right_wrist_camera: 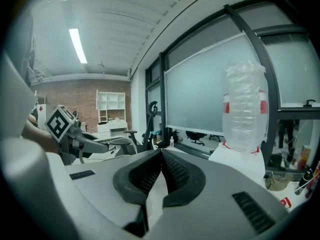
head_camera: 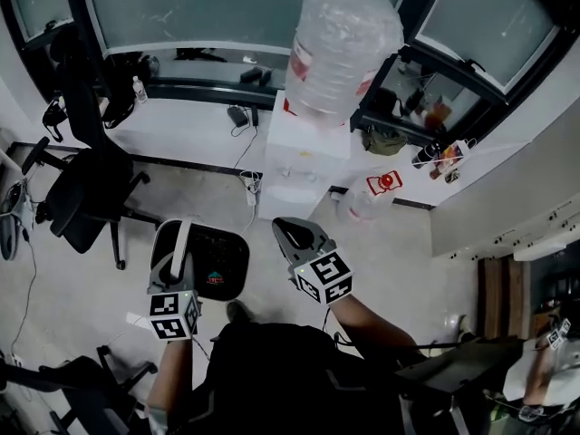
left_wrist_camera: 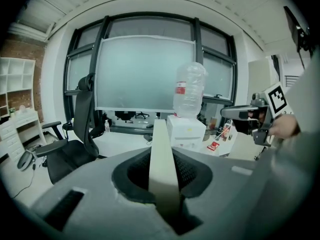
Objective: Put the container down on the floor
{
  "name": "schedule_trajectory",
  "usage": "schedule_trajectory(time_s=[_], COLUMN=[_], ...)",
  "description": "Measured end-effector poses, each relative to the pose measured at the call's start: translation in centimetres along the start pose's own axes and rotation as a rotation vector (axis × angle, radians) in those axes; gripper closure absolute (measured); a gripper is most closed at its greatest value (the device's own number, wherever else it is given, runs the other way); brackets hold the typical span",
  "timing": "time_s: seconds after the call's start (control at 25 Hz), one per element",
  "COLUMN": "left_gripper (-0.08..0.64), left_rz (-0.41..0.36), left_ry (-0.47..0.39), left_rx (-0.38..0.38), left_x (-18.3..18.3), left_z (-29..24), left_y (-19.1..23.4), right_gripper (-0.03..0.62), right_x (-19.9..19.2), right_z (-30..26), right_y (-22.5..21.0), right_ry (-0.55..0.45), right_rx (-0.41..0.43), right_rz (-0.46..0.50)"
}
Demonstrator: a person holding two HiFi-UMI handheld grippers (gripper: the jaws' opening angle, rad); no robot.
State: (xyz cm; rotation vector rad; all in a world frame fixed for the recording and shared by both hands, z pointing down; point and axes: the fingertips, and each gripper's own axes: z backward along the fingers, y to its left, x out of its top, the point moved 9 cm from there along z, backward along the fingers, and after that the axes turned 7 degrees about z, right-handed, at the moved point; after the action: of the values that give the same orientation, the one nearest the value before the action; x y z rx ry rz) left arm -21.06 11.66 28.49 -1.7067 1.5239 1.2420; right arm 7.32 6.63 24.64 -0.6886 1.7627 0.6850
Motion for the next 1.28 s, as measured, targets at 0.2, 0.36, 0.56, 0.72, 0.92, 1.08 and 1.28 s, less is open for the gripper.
schedule_trajectory(time_s=[0.2, 0.36, 0.56, 0.72, 0.92, 1.08, 1.28], left_gripper=[0.488, 0.488, 0.488, 0.488, 0.488, 0.488, 0.488], left_rz=[-0.019, -0.053, -0.028, -0.013, 0.020, 0.016, 0.019], left_ry=[0.014, 0.035, 0.065, 0.096, 0.086, 0.096, 0.117], left_rx=[-0.057, -0.098, -0.095, -0.078, -0.050, -0.020, 0.017], left_x=[1.2, 1.6, 2.0, 2.8, 3.0, 3.3, 3.0], left_z=[-2.7, -4.8, -7.9, -11.2, -14.4, -17.6, -22.4], left_y=[2.4, 4.0, 4.1, 3.9, 4.2, 4.1, 4.3], right_gripper=[0.584, 0.585, 0.585, 0.585, 0.584, 0.584, 0.585], right_x=[0.5, 0.7, -0.1, -1.0, -1.7, -2.6, -4.5], right_z=[-3.0, -5.1, -7.3, -9.7, -13.0, -15.2, -18.0], right_y=[-0.4, -1.2, -3.4, -5.8, -8.3, -10.9, -13.7], right_ry=[0.040, 0.053, 0.071, 0.073, 0.068, 0.068, 0.077], right_rx=[-0.048, -0.085, -0.062, -0.035, -0.002, 0.039, 0.079], right_rz=[0.009, -0.002, -0.022, -0.035, -0.037, -0.033, -0.027])
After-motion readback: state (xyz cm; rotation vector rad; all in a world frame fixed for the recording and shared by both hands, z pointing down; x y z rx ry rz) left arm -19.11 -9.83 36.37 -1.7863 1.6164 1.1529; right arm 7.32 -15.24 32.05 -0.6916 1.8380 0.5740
